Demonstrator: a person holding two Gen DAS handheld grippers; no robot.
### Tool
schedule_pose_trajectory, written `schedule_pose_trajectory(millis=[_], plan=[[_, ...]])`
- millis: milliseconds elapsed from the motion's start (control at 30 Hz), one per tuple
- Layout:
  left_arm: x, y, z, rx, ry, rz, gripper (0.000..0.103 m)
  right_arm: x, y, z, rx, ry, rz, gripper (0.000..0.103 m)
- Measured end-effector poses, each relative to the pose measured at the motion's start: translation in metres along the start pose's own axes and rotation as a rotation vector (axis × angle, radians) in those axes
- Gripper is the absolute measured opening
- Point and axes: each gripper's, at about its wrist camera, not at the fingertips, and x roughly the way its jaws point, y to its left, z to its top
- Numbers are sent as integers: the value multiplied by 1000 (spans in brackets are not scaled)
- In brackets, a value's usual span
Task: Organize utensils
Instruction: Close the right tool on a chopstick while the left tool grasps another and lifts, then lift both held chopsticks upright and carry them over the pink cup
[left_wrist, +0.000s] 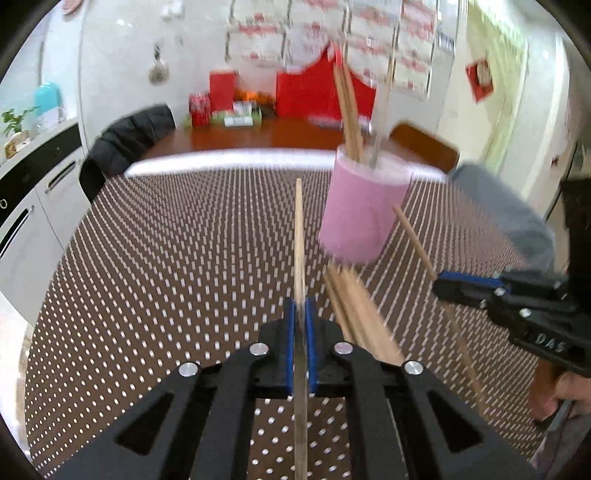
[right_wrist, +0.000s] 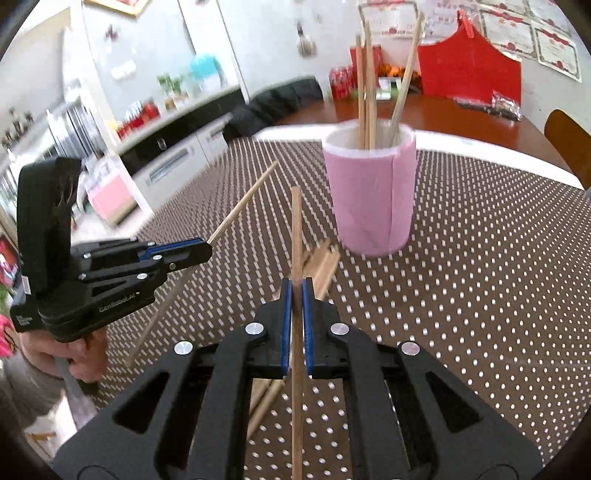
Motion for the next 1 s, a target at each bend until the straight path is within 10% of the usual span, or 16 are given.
schedule_pose_trajectory(millis=[433,1000], plan=[[-54,-25,51,3,-426,-168,6,-65,-13,38,91,-358,57,6],[-43,-52,141,40,-760,-310,6,-101,-13,141,1,-519,18,6]])
